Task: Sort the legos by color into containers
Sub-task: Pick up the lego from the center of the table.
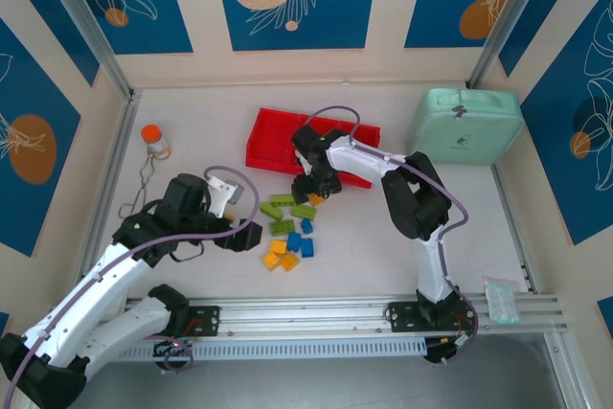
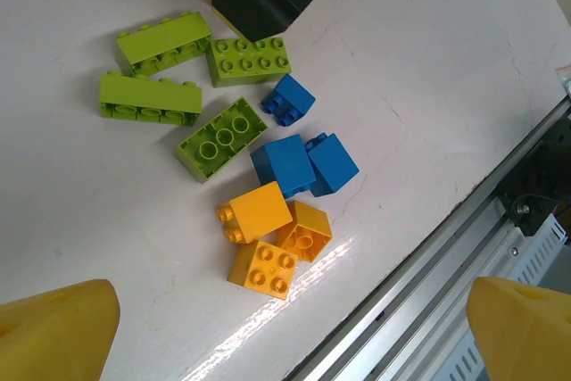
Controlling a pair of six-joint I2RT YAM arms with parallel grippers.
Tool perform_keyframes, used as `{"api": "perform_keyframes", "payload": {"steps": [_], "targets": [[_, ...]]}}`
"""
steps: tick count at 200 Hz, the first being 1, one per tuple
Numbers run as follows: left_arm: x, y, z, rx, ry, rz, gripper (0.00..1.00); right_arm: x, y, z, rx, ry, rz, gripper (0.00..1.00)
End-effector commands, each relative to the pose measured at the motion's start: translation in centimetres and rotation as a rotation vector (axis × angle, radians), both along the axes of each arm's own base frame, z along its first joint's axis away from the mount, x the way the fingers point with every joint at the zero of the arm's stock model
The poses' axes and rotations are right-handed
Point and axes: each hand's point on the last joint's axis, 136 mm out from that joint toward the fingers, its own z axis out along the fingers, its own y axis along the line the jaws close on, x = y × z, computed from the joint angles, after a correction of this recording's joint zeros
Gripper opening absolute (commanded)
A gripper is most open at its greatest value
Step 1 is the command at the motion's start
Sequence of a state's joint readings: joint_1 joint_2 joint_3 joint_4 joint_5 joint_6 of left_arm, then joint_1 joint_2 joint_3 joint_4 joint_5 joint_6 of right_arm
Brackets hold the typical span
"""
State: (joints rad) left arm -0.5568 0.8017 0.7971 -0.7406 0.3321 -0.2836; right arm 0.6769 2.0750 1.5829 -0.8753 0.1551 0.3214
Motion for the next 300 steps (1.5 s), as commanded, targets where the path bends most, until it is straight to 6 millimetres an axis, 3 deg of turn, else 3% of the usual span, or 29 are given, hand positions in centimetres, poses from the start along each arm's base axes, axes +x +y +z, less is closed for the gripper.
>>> {"api": "perform_keyframes", "payload": {"steps": [1, 108, 147, 185, 232, 263, 300], "targets": [[-0.1, -0.2, 0.4, -0.022, 0.006, -0.006, 0.99, 0.3, 0.0, 0.3, -0.035, -0.013, 0.027, 0.72], [-0.2, -0.2, 0.6, -0.026, -0.001, -0.005, 0.99, 0.9, 0.1, -1.7, -0.135, 0.001, 0.073, 0.51], [-0.2, -0.2, 0.7, -0.027, -0.002, -0.006, 0.99, 0.4, 0.3, -1.0, -0.146, 0.008, 0.095, 0.38], [-0.2, -0.2, 0.8, -0.030, -0.007, -0.007, 0.99, -0.3, 1.3, 1.8, -0.129, -0.038, 0.127, 0.27], [-0.3, -0.1, 0.9, -0.033, -0.012, -0.006, 0.99, 0.3, 3.0, 8.5, 0.027, -0.131, 0.097, 0.26], [-0.3, -0.2, 1.0, -0.037, -0.012, -0.009, 0.99, 2.3, 3.5, 12.0, 0.154, -0.192, 0.001, 0.24], [-0.4, -0.1, 1.2, -0.043, -0.022, -0.009, 0.99, 5.6, 3.5, 12.5, 0.272, -0.165, -0.146, 0.23]]}}
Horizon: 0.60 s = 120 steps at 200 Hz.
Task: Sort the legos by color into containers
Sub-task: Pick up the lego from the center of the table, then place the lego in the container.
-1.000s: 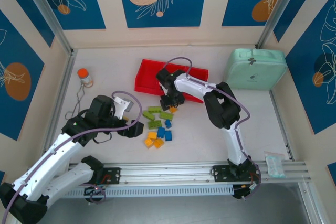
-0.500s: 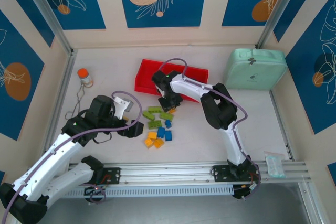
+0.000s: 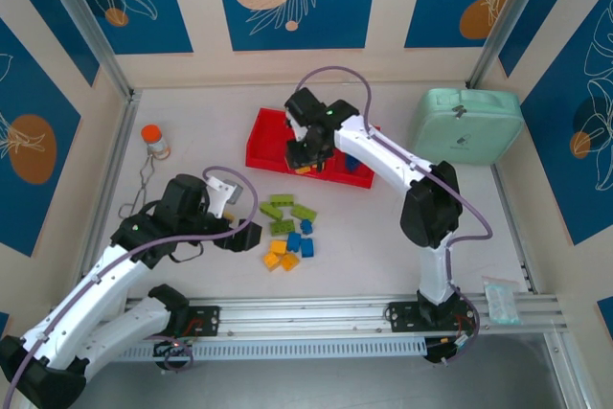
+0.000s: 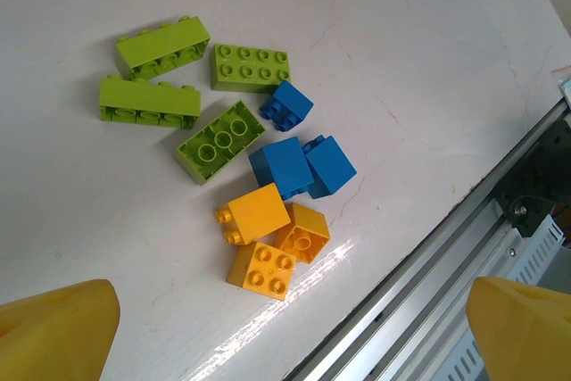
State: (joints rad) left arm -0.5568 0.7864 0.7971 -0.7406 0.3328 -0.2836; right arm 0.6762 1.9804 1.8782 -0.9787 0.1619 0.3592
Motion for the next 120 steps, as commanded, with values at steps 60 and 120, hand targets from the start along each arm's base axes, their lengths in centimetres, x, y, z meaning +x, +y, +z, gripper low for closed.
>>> {"api": "perform_keyframes", "payload": {"steps": [60, 120], "targets": [[-0.5, -0.3, 1.2, -0.048, -0.018, -0.019, 0.99, 7.0, 0.3, -2.5, 0.168, 0.094, -0.208, 0.25], [-0.7, -0.4, 1.4, -0.059, -0.021, -0.028, 0.99, 9.0, 0.2, -5.7, 0.157, 0.139, -0.254, 0.31]]}}
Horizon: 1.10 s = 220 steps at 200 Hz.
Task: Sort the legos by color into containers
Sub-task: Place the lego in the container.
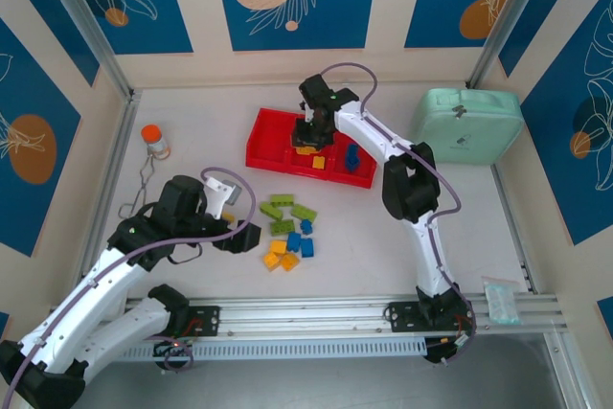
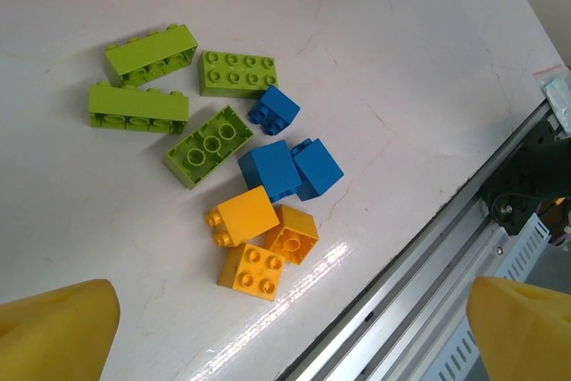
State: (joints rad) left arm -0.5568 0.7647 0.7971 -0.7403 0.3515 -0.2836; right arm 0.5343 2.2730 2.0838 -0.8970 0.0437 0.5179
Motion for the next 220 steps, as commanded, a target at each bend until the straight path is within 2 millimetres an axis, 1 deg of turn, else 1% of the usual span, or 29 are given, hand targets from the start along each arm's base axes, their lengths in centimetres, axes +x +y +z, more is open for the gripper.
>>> {"api": "perform_keyframes", "payload": {"steps": [1, 19, 27, 50, 52, 64, 77, 91, 106, 126, 145, 168, 191, 204, 210, 220], "targets": [[-0.3, -0.3, 0.8, -0.036, -0.010, -0.014, 0.99, 0.4, 0.5, 0.2, 0.033, 0.014, -0.016, 0.31], [-0.3, -0.3, 0.8, -0.036, -0.009, -0.016, 0.99, 0.5, 0.1, -0.2, 0.014, 0.016, -0.025, 0.36], [-0.3, -0.3, 0.8, -0.037, -0.008, -0.018, 0.99, 0.5, 0.0, -0.3, 0.008, 0.017, -0.027, 0.41], [-0.3, -0.3, 0.7, -0.036, -0.006, -0.018, 0.99, 0.5, -0.3, -0.2, 0.001, 0.014, -0.027, 0.49], [-0.3, -0.3, 0.7, -0.035, -0.007, -0.018, 0.99, 0.5, -0.4, -0.2, -0.001, 0.012, -0.029, 0.51], [-0.2, -0.3, 0.7, -0.034, -0.007, -0.016, 0.99, 0.5, -0.5, 0.0, -0.006, 0.008, -0.033, 0.59], [-0.2, -0.3, 0.6, -0.030, -0.002, -0.014, 0.99, 0.4, -0.5, 0.3, -0.002, 0.006, -0.034, 0.64], [-0.2, -0.3, 0.6, -0.028, -0.002, -0.011, 0.99, 0.2, -0.4, 1.0, 0.012, -0.002, -0.032, 0.69], [-0.1, -0.1, 0.6, -0.022, -0.006, -0.002, 0.99, -0.2, -0.2, 2.0, 0.023, -0.015, -0.022, 0.76], [0.0, 0.1, 0.5, -0.011, -0.008, 0.011, 0.99, -0.9, -0.2, 3.9, 0.022, -0.051, 0.000, 0.84], [0.2, 0.3, 0.3, 0.000, -0.007, 0.027, 0.99, -2.0, -0.5, 5.5, 0.014, -0.083, 0.018, 0.91], [0.6, 0.6, -0.3, 0.027, 0.013, 0.053, 1.00, -3.8, -1.5, 7.2, 0.013, -0.112, 0.032, 1.00], [1.1, 0.8, -1.4, 0.079, 0.062, 0.075, 0.99, -6.2, -3.1, 8.1, 0.020, -0.125, 0.041, 0.99], [1.7, 0.8, -2.3, 0.114, 0.090, 0.092, 1.00, -7.8, -4.2, 8.0, 0.017, -0.130, 0.055, 0.99], [1.9, 0.8, -2.7, 0.126, 0.101, 0.095, 0.99, -8.5, -4.6, 8.3, 0.024, -0.143, 0.066, 0.99], [2.5, 0.4, -3.3, 0.144, 0.121, 0.100, 0.99, -9.9, -5.3, 7.8, 0.021, -0.148, 0.090, 0.99]]}}
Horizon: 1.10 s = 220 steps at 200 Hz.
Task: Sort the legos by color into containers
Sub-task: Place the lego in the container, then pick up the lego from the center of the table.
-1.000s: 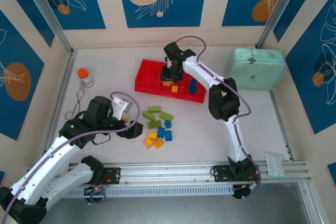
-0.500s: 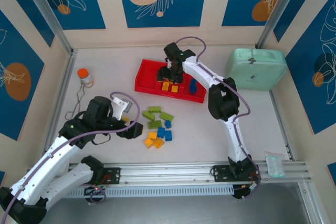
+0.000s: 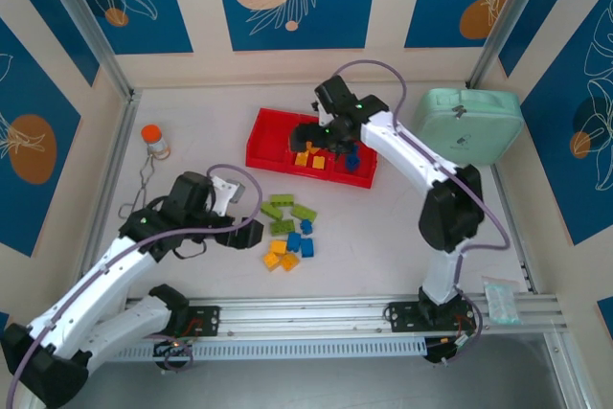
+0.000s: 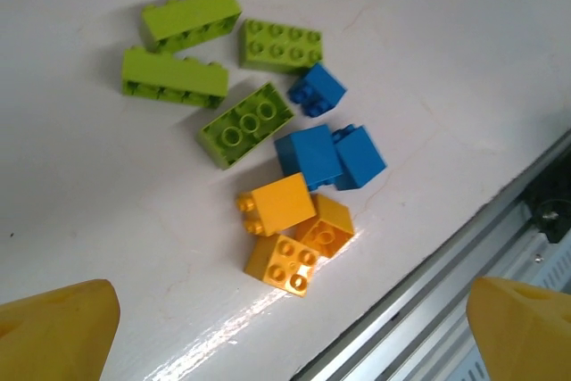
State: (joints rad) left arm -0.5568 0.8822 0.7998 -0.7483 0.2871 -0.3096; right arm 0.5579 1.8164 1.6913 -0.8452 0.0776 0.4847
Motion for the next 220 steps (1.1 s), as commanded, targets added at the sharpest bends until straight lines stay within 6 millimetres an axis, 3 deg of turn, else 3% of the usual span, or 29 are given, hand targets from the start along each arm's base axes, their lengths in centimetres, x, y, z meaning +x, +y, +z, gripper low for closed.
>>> {"api": "perform_keyframes", "payload": {"steps": [1, 42, 100, 169, 220], "targets": [[1.2, 0.0, -0.5, 0.048, 0.029, 0.040, 0.99, -2.6, -1.6, -0.5, -0.007, -0.022, 0.051, 0.99], [3.5, -0.9, -3.7, 0.206, 0.106, 0.045, 0.99, -6.2, -5.9, -2.3, -0.044, -0.055, 0.034, 0.99], [6.8, -2.5, -7.0, 0.388, 0.129, -0.052, 0.99, -8.5, -9.9, -3.4, 0.005, -0.070, -0.029, 0.99], [10.3, -5.2, -9.7, 0.426, 0.132, -0.139, 0.99, -10.4, -12.3, -5.3, 0.049, -0.059, -0.076, 0.99], [11.9, -5.5, -11.4, 0.486, 0.136, -0.145, 0.97, -10.2, -12.4, -4.8, 0.060, -0.063, -0.079, 0.99]]}}
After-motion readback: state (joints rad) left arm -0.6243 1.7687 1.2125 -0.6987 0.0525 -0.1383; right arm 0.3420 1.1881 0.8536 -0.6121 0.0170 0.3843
